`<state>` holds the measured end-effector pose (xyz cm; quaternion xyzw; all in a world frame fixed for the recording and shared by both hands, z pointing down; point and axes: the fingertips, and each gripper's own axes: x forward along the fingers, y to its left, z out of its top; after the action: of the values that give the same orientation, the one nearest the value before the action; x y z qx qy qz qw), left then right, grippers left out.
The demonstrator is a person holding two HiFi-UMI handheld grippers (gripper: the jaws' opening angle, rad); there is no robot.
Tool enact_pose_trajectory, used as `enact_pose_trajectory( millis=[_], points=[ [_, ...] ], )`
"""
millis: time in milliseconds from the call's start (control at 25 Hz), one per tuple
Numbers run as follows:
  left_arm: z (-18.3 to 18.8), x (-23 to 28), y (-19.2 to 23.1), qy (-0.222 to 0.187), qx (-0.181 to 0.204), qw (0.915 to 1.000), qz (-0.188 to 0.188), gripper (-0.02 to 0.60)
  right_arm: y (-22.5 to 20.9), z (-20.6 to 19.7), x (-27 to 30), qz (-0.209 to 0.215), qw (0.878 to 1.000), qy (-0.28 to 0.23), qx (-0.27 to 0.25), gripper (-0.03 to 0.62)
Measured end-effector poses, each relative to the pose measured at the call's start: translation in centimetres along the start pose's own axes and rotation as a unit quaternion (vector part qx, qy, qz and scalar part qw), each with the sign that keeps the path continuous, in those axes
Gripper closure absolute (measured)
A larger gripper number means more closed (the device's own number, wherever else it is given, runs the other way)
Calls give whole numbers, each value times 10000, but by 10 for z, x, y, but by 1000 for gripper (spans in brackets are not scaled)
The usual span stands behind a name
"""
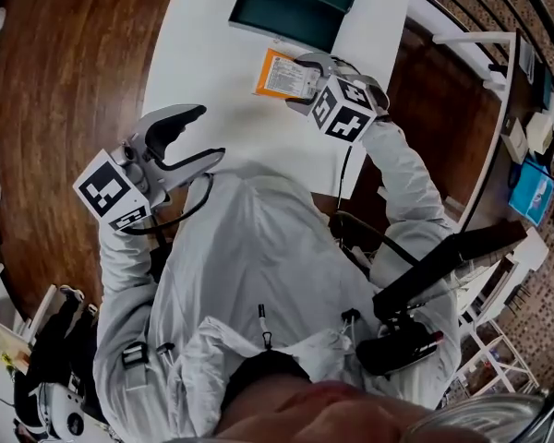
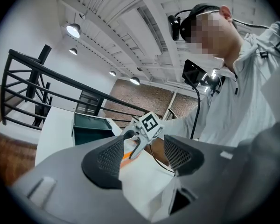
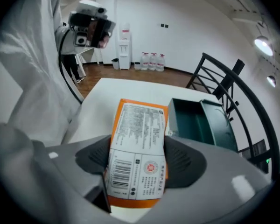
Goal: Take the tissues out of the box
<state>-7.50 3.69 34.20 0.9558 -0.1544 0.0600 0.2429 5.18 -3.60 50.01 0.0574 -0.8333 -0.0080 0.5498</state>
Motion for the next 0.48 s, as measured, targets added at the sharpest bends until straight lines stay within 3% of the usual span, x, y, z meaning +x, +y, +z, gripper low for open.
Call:
enact_pose_trajectory(
  millis=[200, 480],
  points=[
    [-6, 3, -7, 28, 25, 10000, 70, 302, 13, -23, 46, 194, 9996, 194, 93, 243],
    [-4, 1, -10, -29, 59, 9999, 119, 302, 6, -15, 34, 215, 9995, 1, 237, 201]
  ],
)
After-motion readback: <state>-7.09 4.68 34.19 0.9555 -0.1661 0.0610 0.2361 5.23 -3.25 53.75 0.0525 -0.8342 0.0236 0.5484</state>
